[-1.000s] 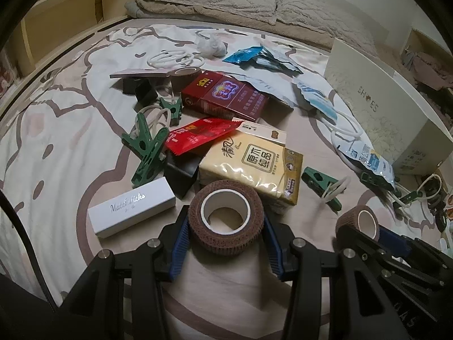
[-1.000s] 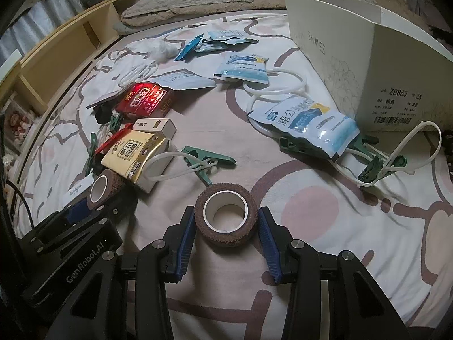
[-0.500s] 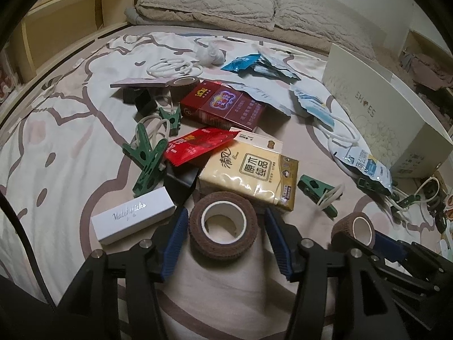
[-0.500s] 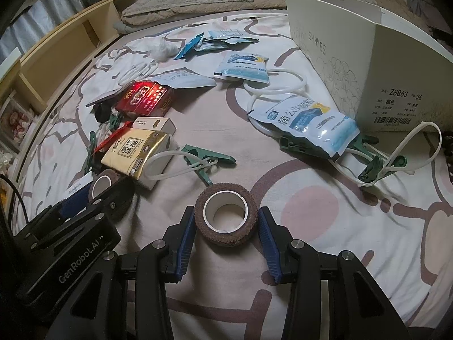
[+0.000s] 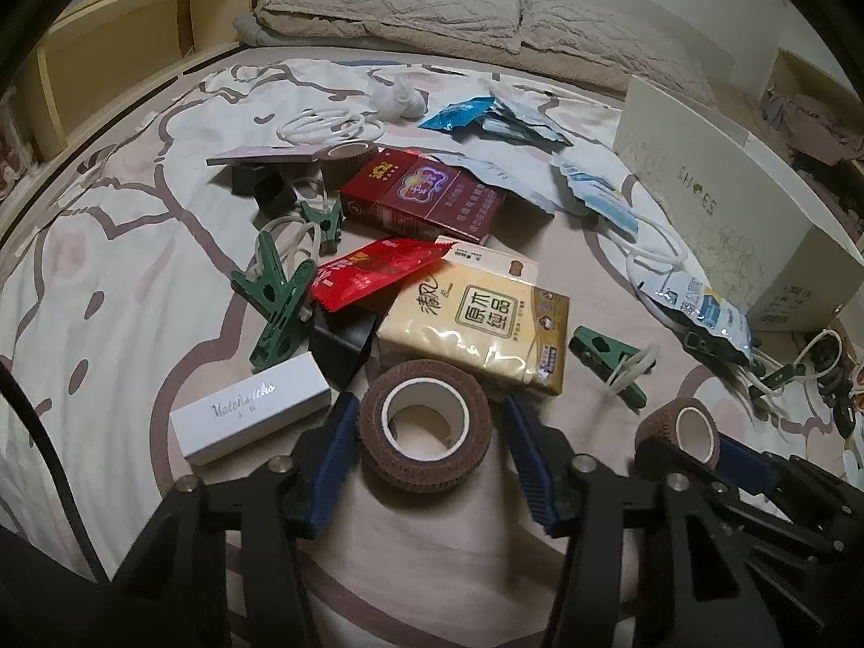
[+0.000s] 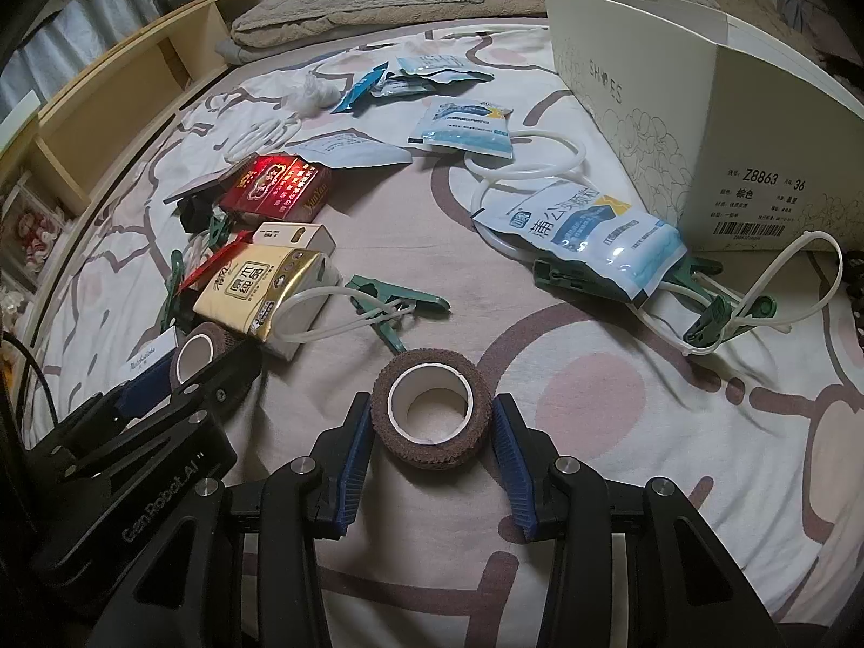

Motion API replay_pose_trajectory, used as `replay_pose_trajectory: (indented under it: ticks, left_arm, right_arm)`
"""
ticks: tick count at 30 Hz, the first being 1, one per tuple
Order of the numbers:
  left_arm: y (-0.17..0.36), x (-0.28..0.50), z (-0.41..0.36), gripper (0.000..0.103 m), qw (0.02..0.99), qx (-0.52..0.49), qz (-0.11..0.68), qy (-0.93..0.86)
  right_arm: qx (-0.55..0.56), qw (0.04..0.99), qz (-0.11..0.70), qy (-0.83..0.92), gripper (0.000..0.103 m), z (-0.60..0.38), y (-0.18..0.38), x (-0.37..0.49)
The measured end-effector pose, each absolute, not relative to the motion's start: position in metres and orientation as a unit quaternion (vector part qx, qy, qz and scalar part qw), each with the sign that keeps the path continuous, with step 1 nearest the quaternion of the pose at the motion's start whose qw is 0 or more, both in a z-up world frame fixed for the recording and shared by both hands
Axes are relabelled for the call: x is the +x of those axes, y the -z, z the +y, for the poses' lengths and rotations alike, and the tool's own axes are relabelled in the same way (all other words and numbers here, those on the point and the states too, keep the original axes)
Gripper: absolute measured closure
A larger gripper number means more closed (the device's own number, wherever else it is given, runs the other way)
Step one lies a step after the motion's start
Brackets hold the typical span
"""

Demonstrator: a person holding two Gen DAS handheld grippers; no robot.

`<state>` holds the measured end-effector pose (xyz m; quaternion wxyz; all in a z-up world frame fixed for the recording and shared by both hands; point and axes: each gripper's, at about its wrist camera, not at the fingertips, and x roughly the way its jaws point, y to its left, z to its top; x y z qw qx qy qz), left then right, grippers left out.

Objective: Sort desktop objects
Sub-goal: 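Hold the brown tape roll in the right gripper above the blanket, then lift the brown tape roll with the right gripper and carry it into the white box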

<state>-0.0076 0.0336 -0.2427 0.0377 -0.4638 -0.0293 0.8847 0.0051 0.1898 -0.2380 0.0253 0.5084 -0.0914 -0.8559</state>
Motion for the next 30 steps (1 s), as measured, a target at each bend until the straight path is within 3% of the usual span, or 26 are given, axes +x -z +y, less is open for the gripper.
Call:
replay_pose_trajectory:
  ticks: [30]
  left_arm:
    - [0.206,0.006,0.025,0.055,0.072,-0.43,-0.062,-0.898]
  right_arm:
    - [0.418,0.019,-0.067,0.906,0.059,0.189,0.191,0.019]
